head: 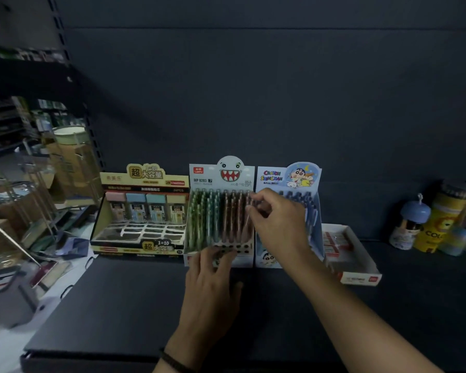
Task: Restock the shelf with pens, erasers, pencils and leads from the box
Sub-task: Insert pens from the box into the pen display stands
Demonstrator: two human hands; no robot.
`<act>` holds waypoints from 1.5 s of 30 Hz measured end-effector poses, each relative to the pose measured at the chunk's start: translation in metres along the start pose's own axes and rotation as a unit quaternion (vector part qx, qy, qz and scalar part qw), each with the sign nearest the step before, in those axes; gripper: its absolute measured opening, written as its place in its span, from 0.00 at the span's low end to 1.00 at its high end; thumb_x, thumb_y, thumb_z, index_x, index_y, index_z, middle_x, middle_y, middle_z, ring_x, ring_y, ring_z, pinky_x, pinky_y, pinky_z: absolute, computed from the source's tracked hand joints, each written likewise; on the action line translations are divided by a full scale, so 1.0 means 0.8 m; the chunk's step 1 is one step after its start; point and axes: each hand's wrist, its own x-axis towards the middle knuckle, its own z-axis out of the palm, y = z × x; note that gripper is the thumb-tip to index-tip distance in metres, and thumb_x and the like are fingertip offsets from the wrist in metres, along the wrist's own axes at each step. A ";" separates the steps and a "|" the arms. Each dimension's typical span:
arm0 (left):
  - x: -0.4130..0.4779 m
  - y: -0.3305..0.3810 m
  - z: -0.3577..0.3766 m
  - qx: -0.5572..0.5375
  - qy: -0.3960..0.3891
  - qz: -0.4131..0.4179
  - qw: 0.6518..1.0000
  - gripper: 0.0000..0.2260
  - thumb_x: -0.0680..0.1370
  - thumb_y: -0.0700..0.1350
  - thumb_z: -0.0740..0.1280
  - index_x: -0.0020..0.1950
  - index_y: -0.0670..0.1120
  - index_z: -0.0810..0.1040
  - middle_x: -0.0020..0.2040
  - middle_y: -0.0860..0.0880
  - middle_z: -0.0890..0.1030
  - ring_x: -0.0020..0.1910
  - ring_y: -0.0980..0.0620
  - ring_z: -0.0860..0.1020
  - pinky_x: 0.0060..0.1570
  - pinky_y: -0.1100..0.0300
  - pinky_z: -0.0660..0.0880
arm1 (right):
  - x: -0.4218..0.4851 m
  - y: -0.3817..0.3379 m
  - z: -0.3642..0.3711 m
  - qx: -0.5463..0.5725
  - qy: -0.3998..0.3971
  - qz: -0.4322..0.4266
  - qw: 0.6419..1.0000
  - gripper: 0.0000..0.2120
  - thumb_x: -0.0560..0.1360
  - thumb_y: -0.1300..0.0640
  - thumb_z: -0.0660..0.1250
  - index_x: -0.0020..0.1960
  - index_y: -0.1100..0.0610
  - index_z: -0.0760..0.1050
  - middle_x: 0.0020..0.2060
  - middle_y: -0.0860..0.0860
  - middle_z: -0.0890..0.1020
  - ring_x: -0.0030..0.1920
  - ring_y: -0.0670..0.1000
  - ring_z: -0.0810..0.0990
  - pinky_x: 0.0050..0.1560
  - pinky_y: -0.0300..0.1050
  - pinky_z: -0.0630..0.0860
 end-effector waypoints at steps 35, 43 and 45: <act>-0.095 0.157 -0.015 -0.257 -0.207 0.305 0.893 0.02 0.82 0.52 0.67 0.52 0.59 0.75 0.47 0.59 0.76 0.44 0.57 0.78 0.41 0.52 0.79 | -0.316 0.034 -0.212 -0.240 0.029 0.328 0.913 0.06 0.78 0.47 0.73 0.53 0.46 0.84 0.39 0.40 0.84 0.42 0.43 0.83 0.48 0.43 0.79; -0.314 0.318 0.084 -0.155 -0.410 0.508 0.741 0.07 0.82 0.57 0.63 0.57 0.57 0.76 0.53 0.57 0.78 0.53 0.52 0.79 0.47 0.51 0.79 | -0.663 -0.002 -0.368 -0.263 0.040 0.646 0.716 0.05 0.79 0.49 0.70 0.52 0.48 0.84 0.36 0.44 0.82 0.47 0.50 0.85 0.45 0.44 0.76; -0.387 0.355 0.108 -0.130 -0.461 0.542 0.690 0.07 0.82 0.57 0.63 0.56 0.57 0.76 0.53 0.57 0.79 0.54 0.51 0.80 0.50 0.51 0.79 | -0.757 -0.024 -0.399 -0.251 0.067 0.700 0.665 0.07 0.79 0.49 0.69 0.53 0.49 0.84 0.39 0.47 0.83 0.49 0.52 0.85 0.44 0.42 0.74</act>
